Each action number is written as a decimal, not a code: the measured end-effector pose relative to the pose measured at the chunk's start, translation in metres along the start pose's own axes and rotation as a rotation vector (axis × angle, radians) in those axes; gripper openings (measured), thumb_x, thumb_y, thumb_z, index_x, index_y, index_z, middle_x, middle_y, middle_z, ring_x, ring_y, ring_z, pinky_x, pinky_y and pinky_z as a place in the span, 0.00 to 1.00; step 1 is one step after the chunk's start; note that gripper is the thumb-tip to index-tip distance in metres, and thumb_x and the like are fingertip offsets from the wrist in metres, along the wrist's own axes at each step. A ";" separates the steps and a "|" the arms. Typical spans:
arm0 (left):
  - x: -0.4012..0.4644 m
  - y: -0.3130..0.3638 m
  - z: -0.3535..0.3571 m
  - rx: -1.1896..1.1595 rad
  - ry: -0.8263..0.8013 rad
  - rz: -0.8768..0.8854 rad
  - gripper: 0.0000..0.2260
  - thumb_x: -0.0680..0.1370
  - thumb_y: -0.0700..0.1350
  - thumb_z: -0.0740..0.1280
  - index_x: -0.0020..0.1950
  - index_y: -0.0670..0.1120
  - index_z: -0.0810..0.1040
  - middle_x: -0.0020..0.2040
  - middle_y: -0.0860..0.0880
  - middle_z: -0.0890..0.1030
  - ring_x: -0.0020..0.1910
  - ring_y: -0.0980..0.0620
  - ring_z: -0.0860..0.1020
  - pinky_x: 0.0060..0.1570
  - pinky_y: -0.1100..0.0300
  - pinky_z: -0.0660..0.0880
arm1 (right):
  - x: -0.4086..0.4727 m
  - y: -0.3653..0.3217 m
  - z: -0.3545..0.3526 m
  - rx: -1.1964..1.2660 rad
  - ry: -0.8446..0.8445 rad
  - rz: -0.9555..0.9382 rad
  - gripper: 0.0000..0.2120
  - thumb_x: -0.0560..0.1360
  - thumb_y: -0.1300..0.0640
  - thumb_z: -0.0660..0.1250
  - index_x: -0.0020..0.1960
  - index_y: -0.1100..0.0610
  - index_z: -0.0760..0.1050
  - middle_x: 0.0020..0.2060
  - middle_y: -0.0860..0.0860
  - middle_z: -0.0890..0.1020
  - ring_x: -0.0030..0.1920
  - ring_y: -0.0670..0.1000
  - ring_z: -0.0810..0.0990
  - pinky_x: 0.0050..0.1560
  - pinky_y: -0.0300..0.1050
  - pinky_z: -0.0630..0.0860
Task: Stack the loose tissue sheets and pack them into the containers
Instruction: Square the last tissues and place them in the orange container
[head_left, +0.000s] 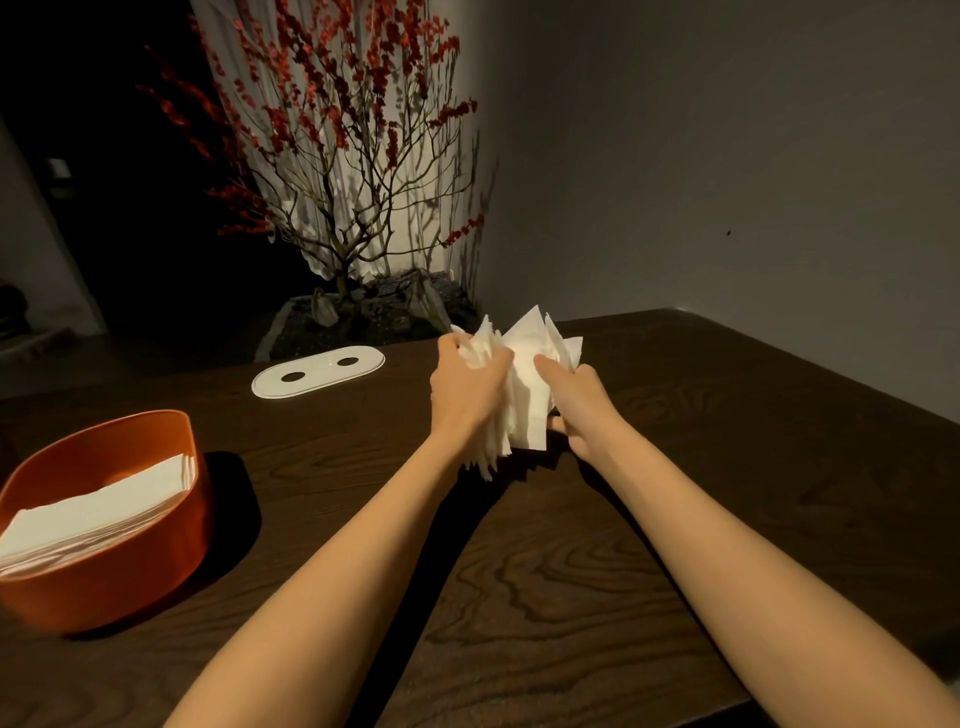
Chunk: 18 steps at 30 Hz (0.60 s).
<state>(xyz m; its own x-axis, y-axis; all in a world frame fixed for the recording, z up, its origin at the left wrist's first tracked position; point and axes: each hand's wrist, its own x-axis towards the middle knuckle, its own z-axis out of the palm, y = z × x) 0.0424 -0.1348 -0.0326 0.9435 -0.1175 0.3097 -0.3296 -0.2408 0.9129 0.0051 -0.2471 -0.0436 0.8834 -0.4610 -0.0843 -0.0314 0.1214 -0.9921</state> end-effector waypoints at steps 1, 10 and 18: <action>-0.001 0.000 0.003 0.023 -0.024 0.025 0.21 0.77 0.49 0.66 0.66 0.44 0.65 0.54 0.47 0.74 0.49 0.50 0.74 0.40 0.60 0.71 | -0.003 -0.001 0.002 0.024 -0.017 0.008 0.29 0.80 0.52 0.62 0.75 0.61 0.56 0.67 0.57 0.71 0.62 0.55 0.74 0.62 0.54 0.74; 0.000 -0.007 0.011 0.106 -0.190 0.069 0.37 0.71 0.54 0.74 0.71 0.44 0.57 0.65 0.47 0.69 0.63 0.51 0.70 0.60 0.56 0.73 | -0.009 -0.007 -0.001 0.255 -0.163 0.139 0.23 0.82 0.46 0.57 0.73 0.56 0.65 0.66 0.58 0.75 0.63 0.58 0.75 0.64 0.58 0.73; 0.000 -0.004 0.002 0.194 -0.398 0.060 0.46 0.70 0.43 0.76 0.76 0.44 0.47 0.69 0.45 0.65 0.60 0.54 0.68 0.51 0.63 0.68 | -0.007 -0.005 -0.004 0.290 -0.189 0.162 0.20 0.80 0.49 0.62 0.68 0.56 0.69 0.56 0.57 0.80 0.54 0.56 0.80 0.55 0.53 0.78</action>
<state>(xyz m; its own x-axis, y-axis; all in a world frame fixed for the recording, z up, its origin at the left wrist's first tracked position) 0.0442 -0.1361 -0.0371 0.8489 -0.4892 0.2000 -0.4195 -0.3936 0.8180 -0.0023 -0.2478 -0.0381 0.9493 -0.2485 -0.1925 -0.0679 0.4357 -0.8975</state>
